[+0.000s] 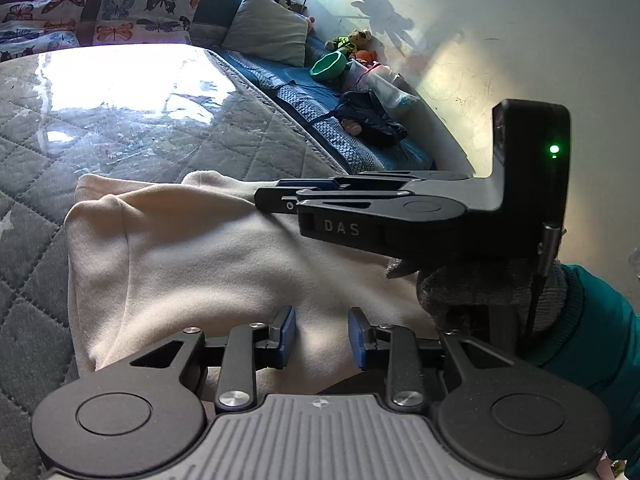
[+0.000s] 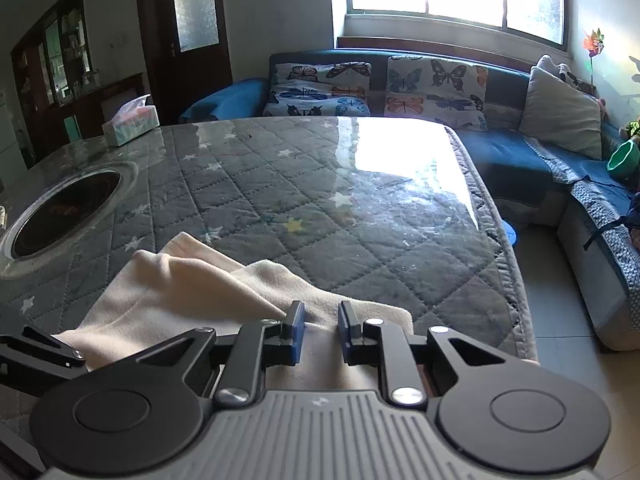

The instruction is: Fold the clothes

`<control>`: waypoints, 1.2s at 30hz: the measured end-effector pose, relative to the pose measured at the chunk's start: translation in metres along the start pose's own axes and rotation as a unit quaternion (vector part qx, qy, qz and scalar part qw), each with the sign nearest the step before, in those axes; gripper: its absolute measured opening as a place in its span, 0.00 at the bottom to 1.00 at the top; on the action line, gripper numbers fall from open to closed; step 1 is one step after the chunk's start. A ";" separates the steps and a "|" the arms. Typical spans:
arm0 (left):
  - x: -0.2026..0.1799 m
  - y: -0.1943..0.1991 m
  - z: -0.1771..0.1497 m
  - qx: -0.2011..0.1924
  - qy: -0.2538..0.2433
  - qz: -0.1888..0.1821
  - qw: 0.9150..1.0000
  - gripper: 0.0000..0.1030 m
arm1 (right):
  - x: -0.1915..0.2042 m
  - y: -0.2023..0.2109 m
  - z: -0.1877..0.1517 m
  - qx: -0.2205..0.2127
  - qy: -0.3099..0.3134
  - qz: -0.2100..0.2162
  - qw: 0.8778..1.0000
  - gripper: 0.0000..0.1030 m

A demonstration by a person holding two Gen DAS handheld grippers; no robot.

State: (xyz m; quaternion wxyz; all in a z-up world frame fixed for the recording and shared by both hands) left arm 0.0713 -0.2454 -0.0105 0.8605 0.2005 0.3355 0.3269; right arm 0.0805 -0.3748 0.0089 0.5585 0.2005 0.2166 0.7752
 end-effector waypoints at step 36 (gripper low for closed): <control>0.020 0.022 0.021 -0.052 0.034 0.086 0.994 0.33 | -0.007 0.028 0.009 -0.022 -0.002 0.038 0.999 0.30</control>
Point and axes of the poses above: each gripper's, at about its wrist camera, not at the fingertips, and y roughly against the way its jaws point, x to its left, z to its top, the point moved 1 cm from there along -y, roughly the way its jaws point, and after that the axes turned 7 degrees about -x, right-handed, at the moved point
